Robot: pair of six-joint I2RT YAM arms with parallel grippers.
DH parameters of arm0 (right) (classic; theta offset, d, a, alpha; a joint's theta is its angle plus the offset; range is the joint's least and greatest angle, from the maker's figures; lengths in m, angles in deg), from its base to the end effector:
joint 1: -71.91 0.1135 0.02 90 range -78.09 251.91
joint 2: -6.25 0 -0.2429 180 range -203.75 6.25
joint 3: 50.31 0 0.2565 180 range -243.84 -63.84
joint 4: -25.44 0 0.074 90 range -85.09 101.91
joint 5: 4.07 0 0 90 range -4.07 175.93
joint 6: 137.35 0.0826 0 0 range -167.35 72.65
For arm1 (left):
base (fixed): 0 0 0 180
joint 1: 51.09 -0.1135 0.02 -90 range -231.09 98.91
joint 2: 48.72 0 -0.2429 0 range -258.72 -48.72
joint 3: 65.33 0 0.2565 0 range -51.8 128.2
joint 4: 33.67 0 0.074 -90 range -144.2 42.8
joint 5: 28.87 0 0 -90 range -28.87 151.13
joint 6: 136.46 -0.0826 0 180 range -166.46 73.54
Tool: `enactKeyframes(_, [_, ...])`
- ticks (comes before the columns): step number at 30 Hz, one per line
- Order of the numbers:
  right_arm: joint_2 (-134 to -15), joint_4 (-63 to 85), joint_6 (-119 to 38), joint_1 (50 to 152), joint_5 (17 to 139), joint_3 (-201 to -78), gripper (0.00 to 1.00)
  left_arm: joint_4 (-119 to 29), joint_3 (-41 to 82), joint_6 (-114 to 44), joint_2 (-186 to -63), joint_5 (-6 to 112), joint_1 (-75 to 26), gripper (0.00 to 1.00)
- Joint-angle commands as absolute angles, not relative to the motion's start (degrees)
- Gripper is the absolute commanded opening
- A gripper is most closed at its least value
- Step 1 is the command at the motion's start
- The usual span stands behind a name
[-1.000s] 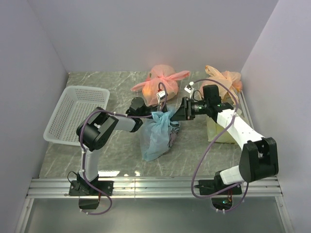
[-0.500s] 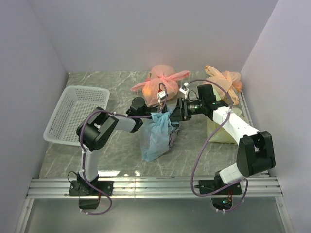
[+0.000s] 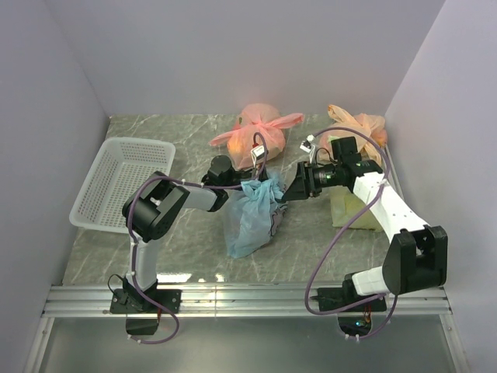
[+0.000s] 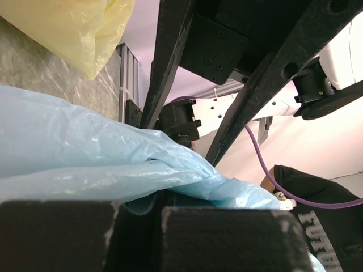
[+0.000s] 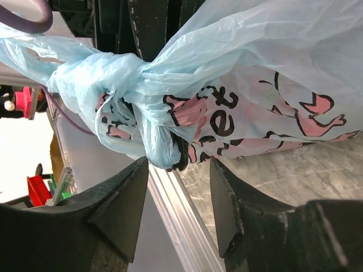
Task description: Place the fake fruits into the plastic bag and tie a complex knot
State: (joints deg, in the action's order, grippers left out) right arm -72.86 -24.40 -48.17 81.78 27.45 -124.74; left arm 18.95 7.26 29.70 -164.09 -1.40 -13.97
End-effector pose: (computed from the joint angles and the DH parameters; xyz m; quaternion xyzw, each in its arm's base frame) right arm 0.2813 0.1204 0.2357 -0.2256 0.8136 0.4848 0.2283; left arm 0.2929 -0.3136 0.1779 0.1904 0.6514 -0.7300 0.0805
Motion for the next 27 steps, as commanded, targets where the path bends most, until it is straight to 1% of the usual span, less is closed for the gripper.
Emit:
enactKeyframes(1, [-73.72, -23.86, -49.02, 82.71, 26.08, -128.44, 0.56, 21.45, 8.84, 29.21, -163.68, -1.19, -13.56, 0.01])
enactKeyframes(8, [-74.96, -21.4, -48.4, 85.09, 27.4, -130.46, 0.57, 18.2, 9.89, 27.28, -163.59, -1.54, -13.21, 0.01])
enactKeyframes(10, [-74.96, -22.01, -49.54, 85.53, 28.18, -130.9, 0.54, 17.85, 10.07, 27.19, -163.68, -1.54, -13.3, 0.0])
enactKeyframes(11, [-74.61, -22.1, -50.33, 85.88, 29.32, -130.81, 0.52, 17.41, 10.16, 26.93, -163.59, -1.63, -13.21, 0.0])
enactKeyframes(17, [-73.38, -23.95, -54.02, 87.2, 32.67, -130.64, 0.29, 15.39, 10.51, 25.78, -163.42, -1.63, -13.21, 0.01])
enactKeyframes(18, [-73.2, -24.3, -55.25, 87.29, 33.02, -130.55, 0.21, 15.03, 10.6, 25.35, -163.33, -1.63, -13.3, 0.01])
enactKeyframes(20, [-72.94, -25.09, -56.05, 87.46, 34.34, -130.64, 0.12, 13.03, 10.51, 24.64, -162.89, -1.63, -13.39, 0.04])
enactKeyframes(21, [-72.94, -26.05, -56.83, 87.47, 34.78, -130.72, 0.04, 12.14, 10.34, 23.25, -162.72, -1.63, -13.39, 0.05])
enactKeyframes(22, [-72.94, -26.41, -57.1, 87.55, 35.22, -131.16, 0.0, 11.26, 10.16, 22.45, -162.37, -1.63, -13.47, 0.08])
enactKeyframes(24, [-73.02, -27.11, -57.89, 87.29, 35.4, -131.69, 0.0, 7.15, 9.81, 19.39, -161.4, -1.72, -13.82, 0.11])
enactKeyframes(25, [-72.94, -27.29, -58.07, 87.29, 35.22, -131.95, 0.0, 5.38, 9.37, 18.32, -160.96, -1.72, -14.09, 0.17])
enactKeyframes(27, [-72.59, -27.72, -58.6, 86.94, 34.08, -132.3, 0.0, 0.56, 8.76, 14.73, -159.47, -1.37, -15.14, 0.23])
